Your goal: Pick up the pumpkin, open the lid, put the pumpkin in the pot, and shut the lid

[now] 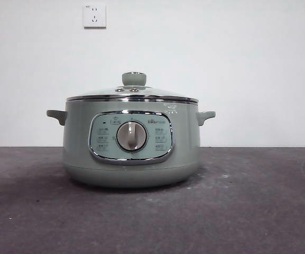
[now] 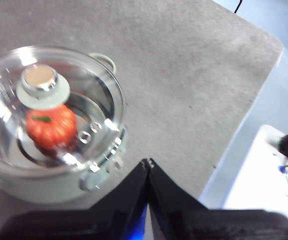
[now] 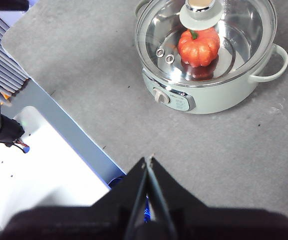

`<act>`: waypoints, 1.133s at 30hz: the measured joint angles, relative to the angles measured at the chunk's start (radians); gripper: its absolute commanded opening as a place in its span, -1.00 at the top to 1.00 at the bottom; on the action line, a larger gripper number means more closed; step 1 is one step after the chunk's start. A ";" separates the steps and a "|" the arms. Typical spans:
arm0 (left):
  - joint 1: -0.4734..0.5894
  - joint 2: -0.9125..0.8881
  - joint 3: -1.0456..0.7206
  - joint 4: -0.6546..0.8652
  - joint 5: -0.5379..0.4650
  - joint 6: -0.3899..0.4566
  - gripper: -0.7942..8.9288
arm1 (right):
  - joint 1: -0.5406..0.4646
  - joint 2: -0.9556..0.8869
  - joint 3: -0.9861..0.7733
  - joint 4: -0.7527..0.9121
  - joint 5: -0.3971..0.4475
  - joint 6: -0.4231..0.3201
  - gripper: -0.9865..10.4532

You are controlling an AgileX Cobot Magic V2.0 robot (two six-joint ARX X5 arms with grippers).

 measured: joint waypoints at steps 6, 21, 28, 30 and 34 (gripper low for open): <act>0.159 -0.064 -0.003 0.141 -0.056 0.059 0.84 | 0.000 -0.002 0.000 0.000 0.000 0.000 0.83; 0.462 -0.616 -0.701 0.798 -0.059 0.050 0.84 | 0.000 -0.006 0.000 0.000 0.000 0.000 0.83; 0.476 -0.796 -1.007 0.892 -0.077 0.014 0.84 | 0.000 -0.008 0.000 0.000 0.000 0.000 0.83; 0.477 -0.837 -1.071 0.909 -0.111 -0.006 0.84 | 0.000 -0.009 0.000 0.000 0.000 0.000 0.83; 0.477 -0.898 -1.171 0.911 -0.140 -0.032 0.84 | 0.000 -0.010 0.000 0.000 0.000 0.000 0.83</act>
